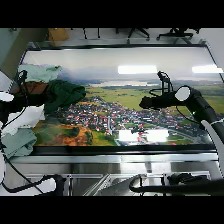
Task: Fold the shirts.
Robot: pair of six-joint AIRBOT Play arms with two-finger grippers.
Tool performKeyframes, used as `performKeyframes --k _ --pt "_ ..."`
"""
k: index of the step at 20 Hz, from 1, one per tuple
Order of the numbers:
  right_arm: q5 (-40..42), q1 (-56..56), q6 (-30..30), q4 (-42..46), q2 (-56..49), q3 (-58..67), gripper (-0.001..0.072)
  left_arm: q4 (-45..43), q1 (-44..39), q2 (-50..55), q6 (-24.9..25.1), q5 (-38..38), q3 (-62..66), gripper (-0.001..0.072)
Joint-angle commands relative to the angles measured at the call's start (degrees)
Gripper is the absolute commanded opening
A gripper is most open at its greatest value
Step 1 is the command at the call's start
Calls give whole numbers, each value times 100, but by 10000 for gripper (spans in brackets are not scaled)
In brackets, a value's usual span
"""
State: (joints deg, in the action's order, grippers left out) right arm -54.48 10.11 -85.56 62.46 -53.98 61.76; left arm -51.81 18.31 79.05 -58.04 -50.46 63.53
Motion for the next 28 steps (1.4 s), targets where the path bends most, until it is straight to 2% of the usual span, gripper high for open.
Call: performKeyframes --k 1,4,5,7,8,9,10,11,13,14,15,18,20,23,26,28 --pt "293 -4 26 319 -2 -2 479 -254 280 697 -48 857 7 711" --pt "570 -4 20 341 -4 -2 479 -243 129 1296 -46 1668 13 712" --pt "662 -4 7 337 -7 -2 478 -243 35 1493 -48 1768 90 712" --pt "844 -4 -28 337 -22 0 474 -245 -151 1906 -52 1495 485 710" --pt "927 -7 -164 339 -39 -2 472 -245 -225 2072 -87 1270 726 543" --pt "944 -44 -289 334 -66 0 432 -251 -284 2194 -114 962 990 140" --pt "903 -109 -417 337 -98 0 304 -258 -328 2271 -109 586 1303 14" --pt "804 -208 -485 334 -131 0 230 -254 -348 2297 -164 264 1596 14" --pt "404 -540 -811 332 -186 -2 215 -225 -417 2201 -337 -293 2079 13" --pt "197 -726 -811 291 -201 -2 58 -173 -448 2072 -468 -555 2247 13" --pt "83 -898 -807 293 -199 -2 15 -22 -520 1875 -507 -802 2376 13" --pt "-7 -1314 -601 291 -199 0 14 643 -909 1141 -503 -1488 2472 13" --pt "-181 -1453 -577 293 -199 -2 15 719 -1386 671 -564 -1945 2463 13" --pt "-439 -1458 -354 293 -199 -2 15 715 -2302 144 -909 -2496 2461 14" --pt "-682 -1438 -354 293 -203 -4 15 629 -3303 42 -1158 -2527 2439 14" --pt "-861 -1397 -304 289 -221 -4 15 634 -3895 138 -1217 -2022 2177 14"
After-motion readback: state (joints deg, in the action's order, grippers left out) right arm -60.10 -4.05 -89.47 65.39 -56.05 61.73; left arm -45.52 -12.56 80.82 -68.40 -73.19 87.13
